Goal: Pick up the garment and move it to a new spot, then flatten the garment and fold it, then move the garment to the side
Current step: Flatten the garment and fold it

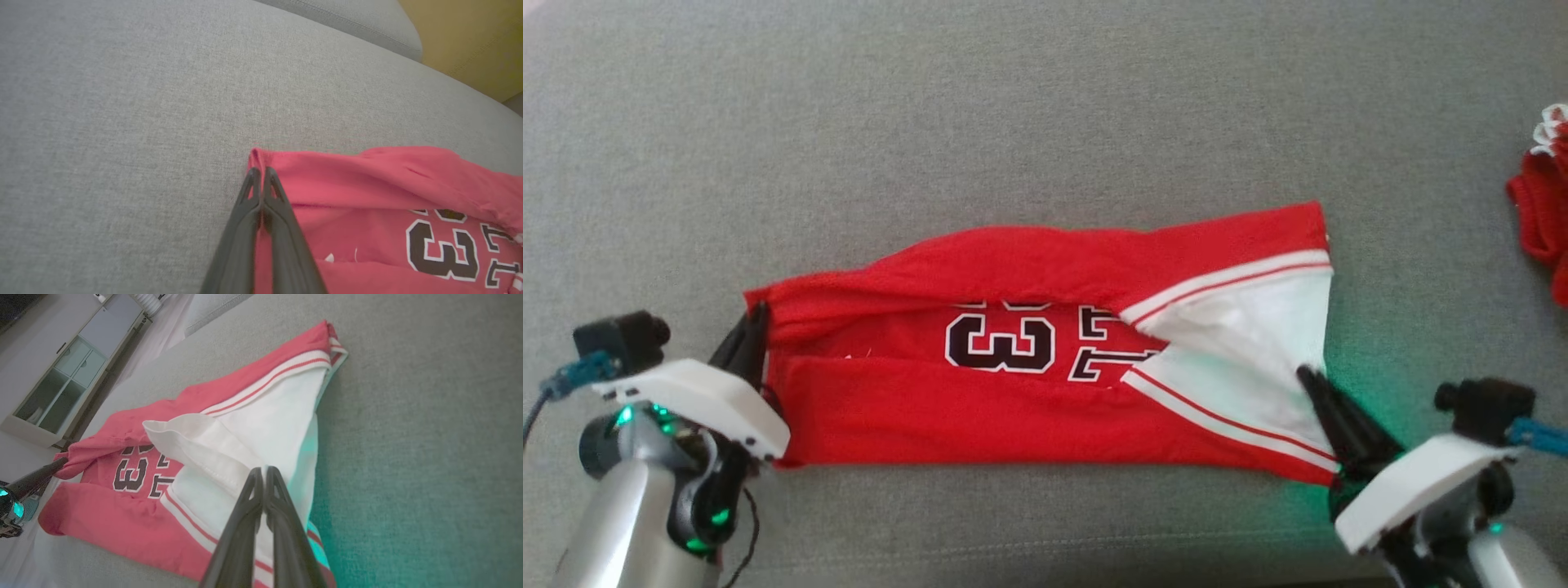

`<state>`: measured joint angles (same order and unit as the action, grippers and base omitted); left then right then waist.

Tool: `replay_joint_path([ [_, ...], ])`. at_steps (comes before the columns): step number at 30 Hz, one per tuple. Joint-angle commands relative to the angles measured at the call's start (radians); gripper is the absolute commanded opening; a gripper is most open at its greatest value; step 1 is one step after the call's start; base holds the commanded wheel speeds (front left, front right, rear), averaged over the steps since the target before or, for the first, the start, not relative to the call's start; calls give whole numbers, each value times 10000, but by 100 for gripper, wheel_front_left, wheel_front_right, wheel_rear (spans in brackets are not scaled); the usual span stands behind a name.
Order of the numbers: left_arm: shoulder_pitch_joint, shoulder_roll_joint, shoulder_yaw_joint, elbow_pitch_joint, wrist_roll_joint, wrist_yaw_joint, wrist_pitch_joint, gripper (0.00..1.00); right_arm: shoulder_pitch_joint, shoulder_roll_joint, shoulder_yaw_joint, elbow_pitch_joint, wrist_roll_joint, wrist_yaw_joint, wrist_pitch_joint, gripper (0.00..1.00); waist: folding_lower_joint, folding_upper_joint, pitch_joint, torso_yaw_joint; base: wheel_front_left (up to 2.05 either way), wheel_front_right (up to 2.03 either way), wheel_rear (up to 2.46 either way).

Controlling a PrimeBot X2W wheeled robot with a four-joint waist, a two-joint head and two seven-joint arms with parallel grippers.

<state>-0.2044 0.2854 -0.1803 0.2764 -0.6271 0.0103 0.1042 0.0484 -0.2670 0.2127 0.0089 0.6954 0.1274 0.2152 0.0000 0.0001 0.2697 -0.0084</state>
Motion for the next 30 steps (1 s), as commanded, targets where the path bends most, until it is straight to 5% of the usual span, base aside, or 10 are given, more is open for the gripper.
replay_joint_path([
  [1,-27,309,461,-315,-33,109,28,93,143,-11,73,-389,-165,33,120,16,0,-1,-61,-36,0,0,0],
  [3,196,236,447,-319,-32,223,-8,100,361,174,-19,-396,-295,33,247,100,0,-1,-130,-76,0,0,0],
  [18,2156,-327,145,-1666,2008,2138,-2933,100,784,1067,-1179,-1579,-2801,33,-1315,100,0,-1,-922,-66,0,0,0],
  [30,2257,-355,-607,-3566,3356,2701,-3337,100,533,1304,-1336,-2491,-4083,33,-1428,100,0,-1,-1316,-100,0,0,0],
])
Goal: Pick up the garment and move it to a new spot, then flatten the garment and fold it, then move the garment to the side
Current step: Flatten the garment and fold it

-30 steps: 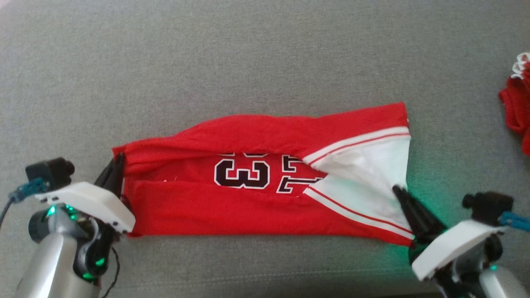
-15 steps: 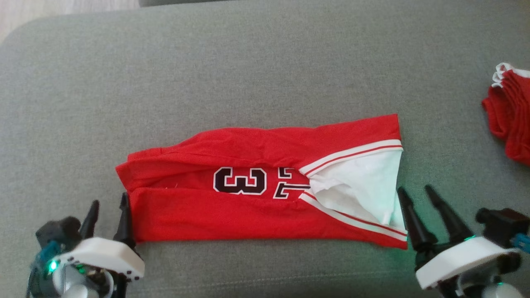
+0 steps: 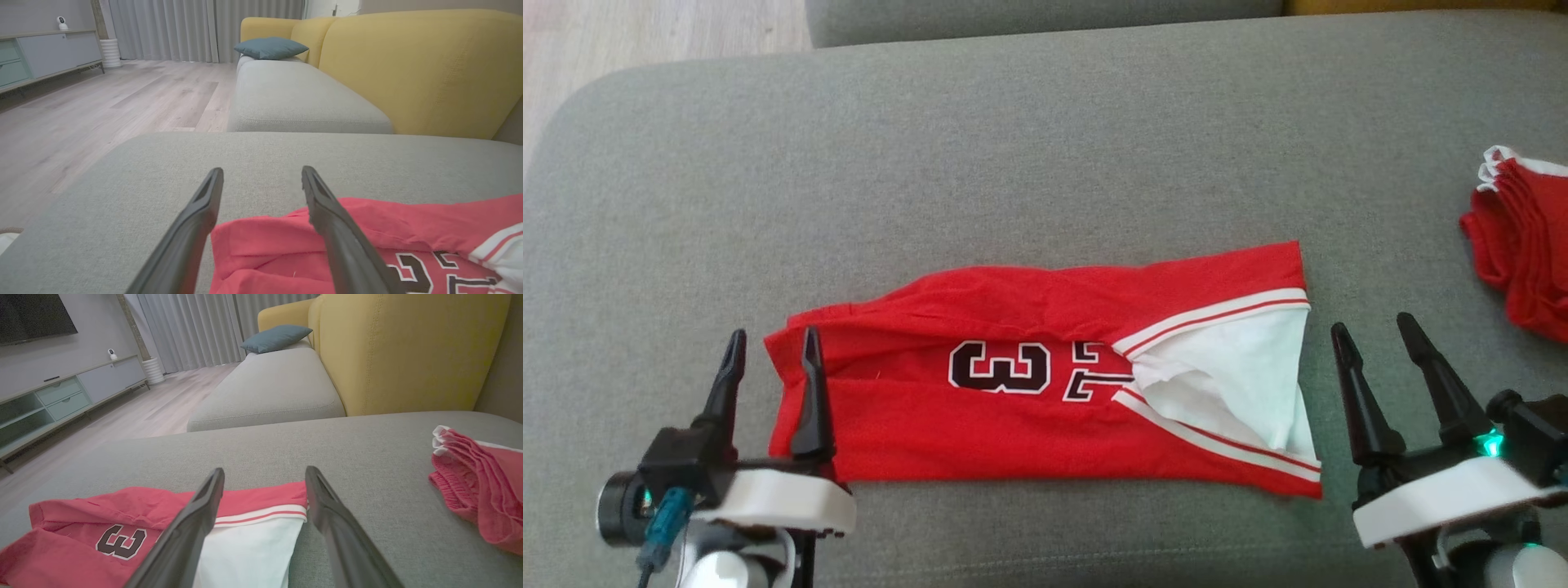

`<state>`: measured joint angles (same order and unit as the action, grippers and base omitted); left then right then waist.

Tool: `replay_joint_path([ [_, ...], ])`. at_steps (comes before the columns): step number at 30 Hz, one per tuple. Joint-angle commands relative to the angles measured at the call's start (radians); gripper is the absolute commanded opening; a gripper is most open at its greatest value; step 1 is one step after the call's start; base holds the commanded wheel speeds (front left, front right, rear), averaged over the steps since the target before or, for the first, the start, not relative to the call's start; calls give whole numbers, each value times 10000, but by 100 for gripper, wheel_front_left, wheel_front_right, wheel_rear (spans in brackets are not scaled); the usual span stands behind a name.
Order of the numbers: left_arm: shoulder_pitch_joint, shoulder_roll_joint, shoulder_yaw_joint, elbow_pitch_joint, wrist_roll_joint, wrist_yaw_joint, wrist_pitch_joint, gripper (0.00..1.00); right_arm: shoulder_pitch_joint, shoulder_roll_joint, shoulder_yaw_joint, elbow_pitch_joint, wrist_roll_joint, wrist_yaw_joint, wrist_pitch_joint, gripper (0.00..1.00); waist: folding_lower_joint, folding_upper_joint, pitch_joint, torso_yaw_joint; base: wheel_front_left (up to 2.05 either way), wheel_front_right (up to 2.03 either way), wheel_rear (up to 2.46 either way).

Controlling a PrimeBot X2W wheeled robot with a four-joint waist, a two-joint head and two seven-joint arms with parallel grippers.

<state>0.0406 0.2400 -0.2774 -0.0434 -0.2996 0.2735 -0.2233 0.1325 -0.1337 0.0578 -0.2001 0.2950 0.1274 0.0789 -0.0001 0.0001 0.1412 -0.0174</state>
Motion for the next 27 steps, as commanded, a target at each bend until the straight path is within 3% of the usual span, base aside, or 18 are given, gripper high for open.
replay_joint_path([
  [1,-179,93,330,-470,124,106,-45,100,-295,-6,222,-416,-107,33,-47,100,1,-1,-54,-15,0,0,0],
  [16,-184,111,114,-701,212,228,101,100,-291,23,213,-156,-149,33,88,100,1,-1,31,34,0,0,0],
  [27,-1033,-32,-170,-569,335,54,-13,100,-948,-329,135,1941,-39,33,701,100,1,-1,969,488,0,0,0],
])
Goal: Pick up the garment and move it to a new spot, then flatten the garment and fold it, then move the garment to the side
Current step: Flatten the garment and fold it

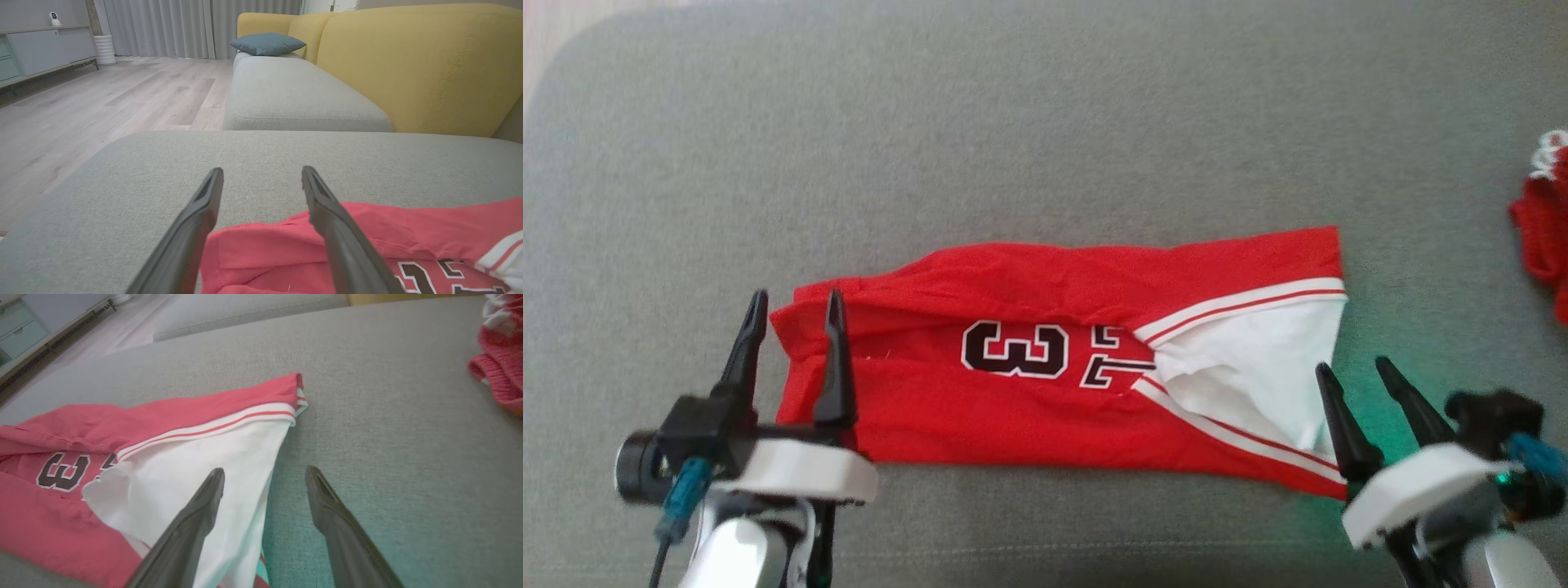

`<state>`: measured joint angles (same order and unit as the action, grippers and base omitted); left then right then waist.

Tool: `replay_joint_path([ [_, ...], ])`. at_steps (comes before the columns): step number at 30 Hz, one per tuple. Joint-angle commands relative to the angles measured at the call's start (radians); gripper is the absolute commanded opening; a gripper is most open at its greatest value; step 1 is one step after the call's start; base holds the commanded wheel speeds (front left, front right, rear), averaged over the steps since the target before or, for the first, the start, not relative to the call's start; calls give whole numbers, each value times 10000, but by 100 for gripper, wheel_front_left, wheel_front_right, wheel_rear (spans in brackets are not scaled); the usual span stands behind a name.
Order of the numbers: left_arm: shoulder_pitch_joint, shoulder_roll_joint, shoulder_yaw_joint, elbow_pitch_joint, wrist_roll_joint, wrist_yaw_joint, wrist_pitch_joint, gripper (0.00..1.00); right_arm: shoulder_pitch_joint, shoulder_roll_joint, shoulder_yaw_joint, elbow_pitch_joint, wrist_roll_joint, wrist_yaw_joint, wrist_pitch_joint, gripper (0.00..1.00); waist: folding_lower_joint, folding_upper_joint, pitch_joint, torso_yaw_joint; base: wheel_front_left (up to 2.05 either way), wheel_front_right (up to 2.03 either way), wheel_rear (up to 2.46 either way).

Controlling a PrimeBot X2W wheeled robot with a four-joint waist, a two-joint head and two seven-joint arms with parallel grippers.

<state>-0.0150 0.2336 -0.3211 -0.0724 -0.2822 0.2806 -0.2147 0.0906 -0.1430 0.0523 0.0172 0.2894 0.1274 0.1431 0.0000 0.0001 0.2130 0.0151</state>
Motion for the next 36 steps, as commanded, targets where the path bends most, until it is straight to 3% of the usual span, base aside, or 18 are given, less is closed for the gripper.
replay_joint_path([
  [1,-569,2,237,-244,174,-33,-119,100,-664,-243,245,-43,38,33,132,100,0,-1,361,209,0,0,0],
  [13,-1084,-195,140,183,175,-138,-310,100,-1619,16,1304,1615,746,33,1773,100,0,-1,807,387,0,0,0],
  [14,-1101,-200,143,209,170,-146,-322,100,-1614,24,1449,1671,922,33,1991,88,0,-1,796,390,0,0,0],
  [15,-1112,-202,149,231,167,-149,-332,100,-1604,20,1561,1688,1077,33,2153,48,0,-1,783,391,0,0,0],
  [16,-1121,-206,154,247,163,-150,-342,100,-1591,12,1652,1675,1224,33,2263,0,0,-1,770,390,0,0,0],
  [21,-1088,-207,213,291,131,-129,-381,100,-1482,-146,1549,1346,1673,33,2234,0,0,-1,658,323,0,0,0],
  [29,-928,-196,306,254,63,-82,-421,100,-786,-1038,-115,442,1664,33,2138,0,0,-1,426,124,0,0,0],
  [36,-798,-217,276,280,29,-66,-434,100,-450,-1711,-845,122,1565,33,2315,0,0,-1,78,-17,0,0,0],
])
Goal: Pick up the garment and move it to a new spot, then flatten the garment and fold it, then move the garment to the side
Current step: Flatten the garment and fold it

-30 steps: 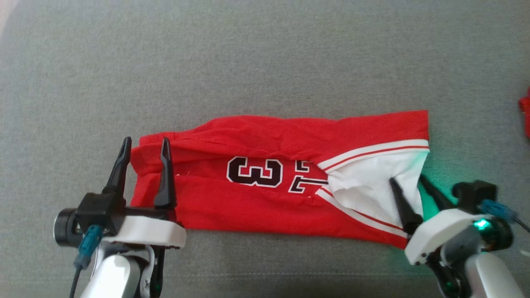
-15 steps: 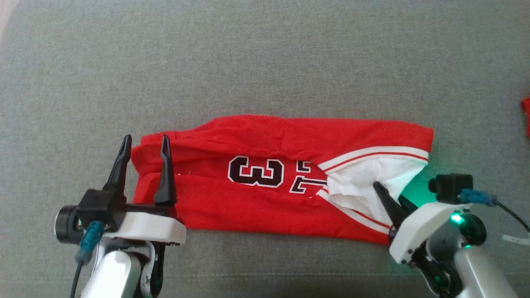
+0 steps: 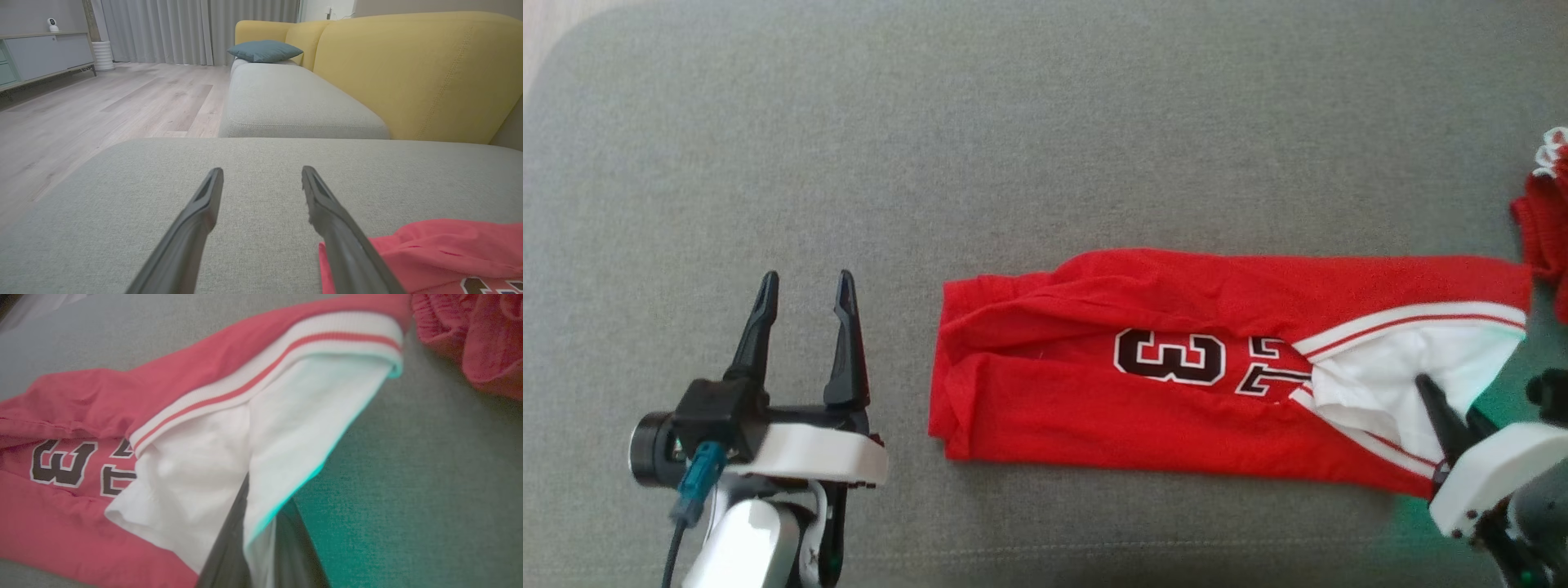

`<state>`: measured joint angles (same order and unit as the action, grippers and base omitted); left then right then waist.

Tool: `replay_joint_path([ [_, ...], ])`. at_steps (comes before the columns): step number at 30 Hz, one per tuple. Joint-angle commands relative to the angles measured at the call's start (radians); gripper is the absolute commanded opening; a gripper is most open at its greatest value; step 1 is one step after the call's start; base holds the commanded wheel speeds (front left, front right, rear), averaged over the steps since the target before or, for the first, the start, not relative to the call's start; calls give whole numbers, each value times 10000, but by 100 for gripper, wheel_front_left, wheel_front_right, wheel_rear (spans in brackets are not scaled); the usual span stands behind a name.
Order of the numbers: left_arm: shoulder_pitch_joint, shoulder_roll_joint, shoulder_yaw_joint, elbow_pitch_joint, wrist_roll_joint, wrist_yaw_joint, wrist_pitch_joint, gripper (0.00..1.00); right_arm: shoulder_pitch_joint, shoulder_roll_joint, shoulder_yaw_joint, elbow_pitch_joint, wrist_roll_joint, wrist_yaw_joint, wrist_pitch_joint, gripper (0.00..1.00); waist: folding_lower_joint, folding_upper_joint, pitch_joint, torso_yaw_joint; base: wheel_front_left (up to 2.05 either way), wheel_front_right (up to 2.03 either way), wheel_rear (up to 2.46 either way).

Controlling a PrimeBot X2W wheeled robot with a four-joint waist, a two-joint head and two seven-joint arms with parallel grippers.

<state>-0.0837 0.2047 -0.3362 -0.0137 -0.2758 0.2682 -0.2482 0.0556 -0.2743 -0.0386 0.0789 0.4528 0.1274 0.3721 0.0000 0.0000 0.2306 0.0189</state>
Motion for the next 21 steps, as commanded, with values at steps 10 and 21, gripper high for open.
replay_joint_path([
  [10,120,132,314,-276,-108,31,-76,100,-1772,-383,2439,-3068,-70,33,1831,0,0,0,-812,-99,0,0,0],
  [21,-5,10,63,-227,-158,-61,-69,100,-3058,1691,5274,-1130,1108,33,2066,0,0,0,-681,501,0,0,0],
])
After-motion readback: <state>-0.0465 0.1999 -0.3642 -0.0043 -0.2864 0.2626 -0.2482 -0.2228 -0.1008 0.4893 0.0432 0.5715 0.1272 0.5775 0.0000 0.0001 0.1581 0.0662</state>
